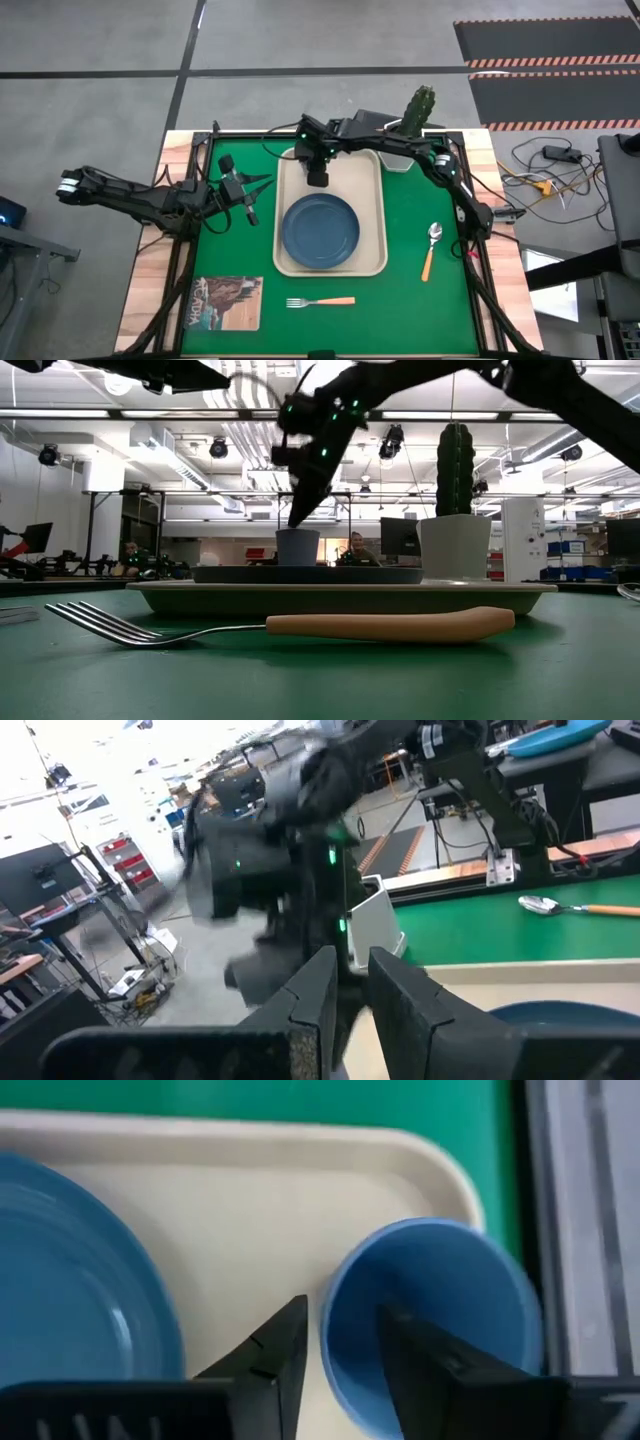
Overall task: Pick and place plate/cup/fork/spoon on tray
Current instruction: Put the orange spoon on top of the tray
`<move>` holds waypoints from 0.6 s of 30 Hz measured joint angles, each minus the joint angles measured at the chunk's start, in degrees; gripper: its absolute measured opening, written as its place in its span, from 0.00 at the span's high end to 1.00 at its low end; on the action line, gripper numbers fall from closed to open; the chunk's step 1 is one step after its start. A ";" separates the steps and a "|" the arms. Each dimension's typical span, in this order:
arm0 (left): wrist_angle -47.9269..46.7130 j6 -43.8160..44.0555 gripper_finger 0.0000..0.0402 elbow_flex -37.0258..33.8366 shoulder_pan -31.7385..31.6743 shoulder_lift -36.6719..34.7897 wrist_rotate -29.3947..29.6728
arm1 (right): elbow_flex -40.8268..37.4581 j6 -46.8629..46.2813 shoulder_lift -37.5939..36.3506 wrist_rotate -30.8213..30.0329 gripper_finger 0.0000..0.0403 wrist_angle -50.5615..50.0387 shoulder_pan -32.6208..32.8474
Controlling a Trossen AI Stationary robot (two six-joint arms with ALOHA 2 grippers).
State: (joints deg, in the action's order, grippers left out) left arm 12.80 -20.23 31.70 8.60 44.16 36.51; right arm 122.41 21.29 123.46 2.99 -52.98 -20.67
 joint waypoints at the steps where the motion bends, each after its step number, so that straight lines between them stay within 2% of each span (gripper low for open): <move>1: -0.03 0.01 0.89 0.00 0.00 0.00 0.00 | 0.00 -0.20 -0.96 0.01 0.71 -0.56 0.00; 6: -0.09 0.11 0.89 0.00 0.00 0.00 0.00 | -0.52 -1.80 -5.11 0.00 0.72 -5.96 -0.37; 12: -0.16 0.34 0.89 0.00 0.02 0.04 0.00 | -7.77 -2.66 -7.92 -0.94 0.85 -6.17 -2.53; 15: -0.17 0.42 0.89 0.00 0.02 0.04 0.00 | -14.49 -2.68 -8.56 -2.04 0.94 -2.65 -3.56; 18: -0.17 0.44 0.89 0.00 0.02 0.04 0.00 | -21.15 -2.70 -8.96 -2.31 0.97 6.28 -4.49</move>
State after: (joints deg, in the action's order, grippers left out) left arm 12.62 -19.79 31.70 8.62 44.21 36.51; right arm 101.26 18.59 114.50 0.68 -46.71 -25.16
